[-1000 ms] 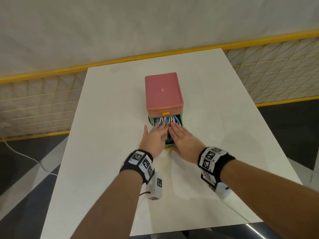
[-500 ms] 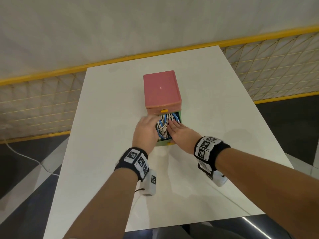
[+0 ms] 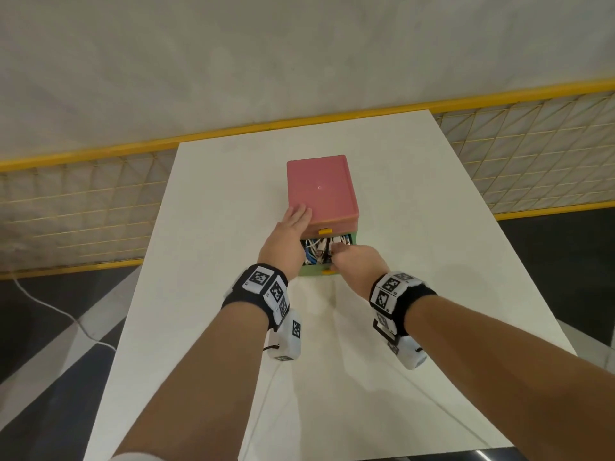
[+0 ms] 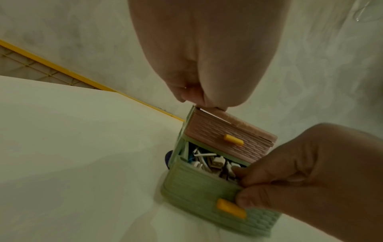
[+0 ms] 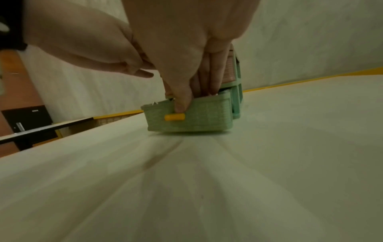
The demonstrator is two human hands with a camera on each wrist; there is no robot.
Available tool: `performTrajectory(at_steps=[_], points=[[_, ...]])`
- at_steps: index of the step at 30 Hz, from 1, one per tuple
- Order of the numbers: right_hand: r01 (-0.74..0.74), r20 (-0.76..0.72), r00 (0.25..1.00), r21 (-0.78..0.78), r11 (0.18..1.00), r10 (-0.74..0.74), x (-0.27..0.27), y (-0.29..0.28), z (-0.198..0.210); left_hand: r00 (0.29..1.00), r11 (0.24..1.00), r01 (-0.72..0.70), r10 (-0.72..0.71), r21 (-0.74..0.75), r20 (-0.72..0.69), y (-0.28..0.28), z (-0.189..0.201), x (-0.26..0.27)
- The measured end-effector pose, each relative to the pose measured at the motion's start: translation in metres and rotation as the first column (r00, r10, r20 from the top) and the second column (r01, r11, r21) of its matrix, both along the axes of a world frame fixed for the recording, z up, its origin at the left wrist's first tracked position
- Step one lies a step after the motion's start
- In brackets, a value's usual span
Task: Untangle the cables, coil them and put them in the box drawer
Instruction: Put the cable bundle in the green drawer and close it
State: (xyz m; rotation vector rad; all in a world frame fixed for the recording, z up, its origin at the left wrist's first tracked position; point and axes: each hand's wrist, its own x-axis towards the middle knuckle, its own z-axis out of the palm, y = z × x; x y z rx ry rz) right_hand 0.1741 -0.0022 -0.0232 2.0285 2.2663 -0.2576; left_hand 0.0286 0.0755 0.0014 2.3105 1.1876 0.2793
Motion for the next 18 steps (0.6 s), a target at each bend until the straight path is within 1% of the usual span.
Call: performTrajectory(at_steps=[3, 5, 7, 9, 10, 11, 14, 15, 16, 18], points=[[0.006, -0.024, 1.000, 0.028, 1.000, -0.005, 0.003, 0.000, -0.009, 1.000, 1.000, -0.005, 0.004, 0.018, 0.019, -0.001, -0.005, 0.000], [0.033, -0.059, 0.998, 0.057, 0.998, -0.030, 0.004, 0.003, -0.008, 1.000, 1.000, 0.004, -0.004, 0.013, 0.023, 0.003, -0.007, -0.001], [0.076, -0.127, 0.990, 0.119, 0.990, -0.061, 0.004, 0.002, -0.007, 1.000, 1.000, 0.003, -0.003, 0.001, 0.026, 0.004, -0.008, -0.001], [0.074, -0.234, 0.972, 0.191, 0.979, -0.027, 0.000, -0.002, -0.008, 0.999, 1.000, -0.007, 0.006, 0.011, 0.044, 0.003, -0.010, -0.001], [0.060, -0.275, 0.962, 0.189, 0.980, -0.006, -0.004, -0.004, -0.010, 0.998, 1.000, -0.010, 0.009, 0.015, 0.055, 0.002, -0.011, -0.001], [0.045, -0.282, 0.960, 0.173, 0.984, 0.005, -0.008, -0.005, -0.014, 0.998, 1.000, -0.012, 0.011, 0.016, 0.062, 0.001, -0.011, 0.000], [0.013, -0.146, 0.989, 0.084, 0.996, 0.000, -0.019, 0.005, -0.026, 0.999, 1.000, -0.008, 0.008, 0.004, 0.054, 0.001, -0.010, -0.001], [0.002, -0.142, 0.990, 0.063, 0.998, 0.007, -0.019, 0.011, -0.030, 0.999, 1.000, -0.008, 0.008, 0.000, 0.049, 0.001, -0.010, -0.001], [0.002, -0.178, 0.984, 0.045, 0.999, 0.006, -0.017, 0.016, -0.032, 0.999, 1.000, -0.008, 0.008, 0.000, 0.047, 0.001, -0.009, -0.001], [0.019, -0.345, 0.939, 0.063, 0.998, 0.004, -0.012, 0.019, -0.031, 0.998, 1.000, -0.010, 0.010, -0.003, 0.055, 0.000, -0.007, -0.001]])
